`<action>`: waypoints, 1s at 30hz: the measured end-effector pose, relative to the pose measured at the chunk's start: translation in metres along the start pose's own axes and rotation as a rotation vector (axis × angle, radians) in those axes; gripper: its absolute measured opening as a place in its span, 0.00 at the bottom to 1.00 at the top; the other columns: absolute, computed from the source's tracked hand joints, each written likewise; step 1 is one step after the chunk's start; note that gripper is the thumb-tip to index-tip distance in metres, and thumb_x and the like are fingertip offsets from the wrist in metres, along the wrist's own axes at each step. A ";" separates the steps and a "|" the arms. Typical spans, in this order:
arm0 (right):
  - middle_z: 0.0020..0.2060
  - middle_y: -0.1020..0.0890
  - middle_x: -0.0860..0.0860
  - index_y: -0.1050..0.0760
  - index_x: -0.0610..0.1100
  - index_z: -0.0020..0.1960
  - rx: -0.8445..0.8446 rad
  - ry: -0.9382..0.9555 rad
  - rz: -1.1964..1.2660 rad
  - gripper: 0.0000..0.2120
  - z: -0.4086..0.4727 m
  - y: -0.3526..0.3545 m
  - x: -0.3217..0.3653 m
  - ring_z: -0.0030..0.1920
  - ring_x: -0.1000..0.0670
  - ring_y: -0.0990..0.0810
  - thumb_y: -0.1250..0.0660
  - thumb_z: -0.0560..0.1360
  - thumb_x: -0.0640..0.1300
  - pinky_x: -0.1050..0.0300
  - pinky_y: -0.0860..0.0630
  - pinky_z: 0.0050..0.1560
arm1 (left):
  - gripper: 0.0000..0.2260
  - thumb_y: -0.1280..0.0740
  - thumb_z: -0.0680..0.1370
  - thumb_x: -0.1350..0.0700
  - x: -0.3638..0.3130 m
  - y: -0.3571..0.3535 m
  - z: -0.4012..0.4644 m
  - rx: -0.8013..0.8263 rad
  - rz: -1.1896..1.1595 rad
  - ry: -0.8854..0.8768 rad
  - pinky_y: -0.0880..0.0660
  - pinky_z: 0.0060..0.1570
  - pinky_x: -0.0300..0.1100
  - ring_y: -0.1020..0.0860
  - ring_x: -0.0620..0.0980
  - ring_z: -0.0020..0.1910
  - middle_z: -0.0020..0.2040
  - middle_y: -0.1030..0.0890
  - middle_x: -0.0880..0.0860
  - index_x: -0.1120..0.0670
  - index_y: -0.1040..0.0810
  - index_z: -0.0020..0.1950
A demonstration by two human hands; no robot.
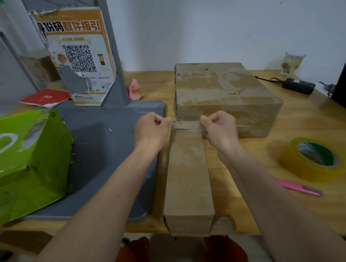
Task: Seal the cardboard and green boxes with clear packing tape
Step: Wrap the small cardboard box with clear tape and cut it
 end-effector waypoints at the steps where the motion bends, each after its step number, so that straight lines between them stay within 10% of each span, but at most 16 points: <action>1: 0.35 0.26 0.49 0.28 0.44 0.39 0.008 -0.016 0.019 0.10 0.001 0.000 -0.002 0.37 0.50 0.28 0.33 0.78 0.44 0.55 0.30 0.38 | 0.13 0.34 0.79 0.52 0.000 0.000 -0.001 0.005 -0.012 0.013 0.24 0.48 0.48 0.21 0.50 0.43 0.37 0.21 0.50 0.54 0.24 0.35; 9: 0.34 0.25 0.49 0.28 0.45 0.39 0.037 -0.104 0.079 0.10 0.005 -0.002 -0.007 0.34 0.52 0.29 0.33 0.77 0.45 0.58 0.35 0.33 | 0.19 0.34 0.80 0.55 -0.003 0.001 -0.007 0.065 -0.061 0.073 0.23 0.57 0.50 0.25 0.53 0.36 0.34 0.24 0.55 0.55 0.27 0.29; 30: 0.35 0.26 0.48 0.31 0.43 0.37 -0.027 0.027 -0.066 0.14 0.001 -0.012 -0.014 0.37 0.49 0.28 0.38 0.80 0.47 0.54 0.31 0.40 | 0.14 0.41 0.82 0.55 0.030 -0.030 0.005 0.175 -0.032 0.135 0.37 0.32 0.41 0.29 0.50 0.35 0.36 0.28 0.52 0.56 0.31 0.37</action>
Point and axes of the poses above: each hand's wrist, its own z-axis towards the middle knuckle, its own y-axis out of the back of the hand, x = y × z, the point moved 3 cm from there along z, towards the middle knuckle
